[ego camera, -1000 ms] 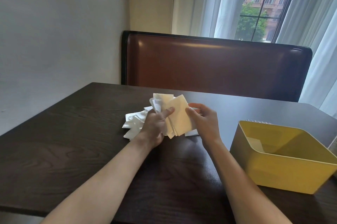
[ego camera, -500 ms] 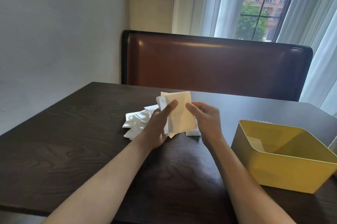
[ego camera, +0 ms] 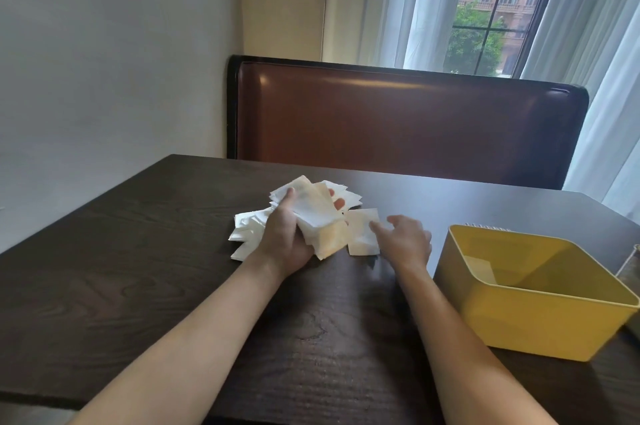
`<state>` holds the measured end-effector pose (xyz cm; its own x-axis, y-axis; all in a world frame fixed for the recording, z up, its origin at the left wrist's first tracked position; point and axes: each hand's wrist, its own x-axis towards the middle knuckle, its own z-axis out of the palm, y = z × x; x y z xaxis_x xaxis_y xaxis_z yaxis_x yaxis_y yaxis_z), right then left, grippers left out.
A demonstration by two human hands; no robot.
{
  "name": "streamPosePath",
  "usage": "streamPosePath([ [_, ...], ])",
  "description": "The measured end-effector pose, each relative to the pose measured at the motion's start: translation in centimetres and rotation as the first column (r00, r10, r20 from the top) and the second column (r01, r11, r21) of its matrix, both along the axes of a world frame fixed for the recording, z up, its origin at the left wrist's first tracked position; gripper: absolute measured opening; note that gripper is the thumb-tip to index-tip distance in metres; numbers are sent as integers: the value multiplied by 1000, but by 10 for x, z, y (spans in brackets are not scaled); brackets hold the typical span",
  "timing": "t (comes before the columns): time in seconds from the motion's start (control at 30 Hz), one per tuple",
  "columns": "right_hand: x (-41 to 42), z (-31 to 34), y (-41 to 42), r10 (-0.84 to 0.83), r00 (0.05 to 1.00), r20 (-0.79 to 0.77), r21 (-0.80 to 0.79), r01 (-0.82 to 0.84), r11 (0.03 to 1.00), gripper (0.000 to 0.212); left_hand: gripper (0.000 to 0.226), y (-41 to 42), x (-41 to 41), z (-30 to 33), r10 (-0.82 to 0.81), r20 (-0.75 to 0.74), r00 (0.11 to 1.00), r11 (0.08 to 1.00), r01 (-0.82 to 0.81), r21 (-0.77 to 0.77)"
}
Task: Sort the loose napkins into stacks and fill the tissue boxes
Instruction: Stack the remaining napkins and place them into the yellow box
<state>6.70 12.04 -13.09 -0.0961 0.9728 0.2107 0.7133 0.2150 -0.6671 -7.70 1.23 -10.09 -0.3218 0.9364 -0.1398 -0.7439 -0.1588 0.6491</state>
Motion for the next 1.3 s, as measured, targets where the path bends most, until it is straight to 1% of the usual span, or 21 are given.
streamPosePath([
  [0.03,-1,-4,3,-12,987,159,-17,15,1000,53,61,-1,-3,0,7,33,999,1000,-7,10],
  [0.07,-1,-6,4,-12,965,263,-23,19,1000,56,58,-2,-5,1,18,40,999,1000,-18,13],
  [0.1,-3,-7,5,-2,951,310,-28,12,1000,56,53,-4,-6,2,25,37,999,1000,-26,10],
  [0.2,-7,-8,8,22,963,268,-18,-18,1000,47,37,-6,-7,2,28,63,998,999,-29,18],
  [0.27,-7,-8,9,60,985,160,-29,-56,998,35,30,-6,-8,1,23,75,997,999,-25,29],
  [0.33,-6,-7,7,121,990,-76,-75,-127,989,25,29,-5,-8,0,9,79,997,1000,-11,24],
  [0.37,-5,-4,6,135,964,-231,-92,-159,983,23,29,-6,-8,1,-1,80,997,1000,-1,23],
  [0.43,-4,3,0,125,856,-501,-84,-191,978,20,29,-6,-7,2,1,63,998,1000,-2,12],
  [0.5,-4,12,-9,122,731,-672,-79,-235,969,15,30,-6,-5,3,23,20,1000,1000,-23,-1],
  [0.57,-4,20,-18,158,630,-761,-59,-309,949,13,35,-5,-4,2,37,-43,998,999,-38,-22],
  [0.63,-4,28,-25,224,535,-815,-12,-402,916,18,48,-4,-4,1,27,-94,995,999,-31,-42],
  [0.73,-7,35,-33,287,413,-865,40,-512,858,23,67,-3,-3,-2,-9,-120,993,1000,8,-6],
  [0.8,-9,36,-37,280,363,-889,21,-578,816,19,80,-3,-4,-4,-47,-188,981,998,56,43],
  [0.87,-11,34,-40,314,396,-863,-16,-642,766,14,92,-3,-2,-5,-98,-240,966,987,125,100],
  [0.93,-13,30,-43,384,473,-793,-68,-695,716,12,101,-2,-1,-6,-125,-230,965,977,160,139],
  [0.97,-14,28,-44,408,509,-758,-95,-706,702,13,101,-2,0,-7,-120,-234,965,980,153,126],
  [1.03,-16,26,-45,429,559,-710,-132,-704,698,18,85,0,-1,-8,-101,-273,957,987,131,94],
  [1.13,-17,26,-45,420,588,-691,-158,-691,705,23,45,-1,-1,-8,-73,-294,953,993,97,70],
  [1.17,-17,26,-44,420,604,-678,-157,-676,720,24,41,-1,0,-8,-60,-286,956,996,77,48],
  [1.23,-17,25,-43,428,641,-637,-128,-635,762,18,44,0,2,-7,-42,-236,971,999,48,21],
  [1.3,-17,25,-41,421,650,-632,-120,-619,776,14,50,0,0,-5,-19,-191,981,1000,22,12],
])
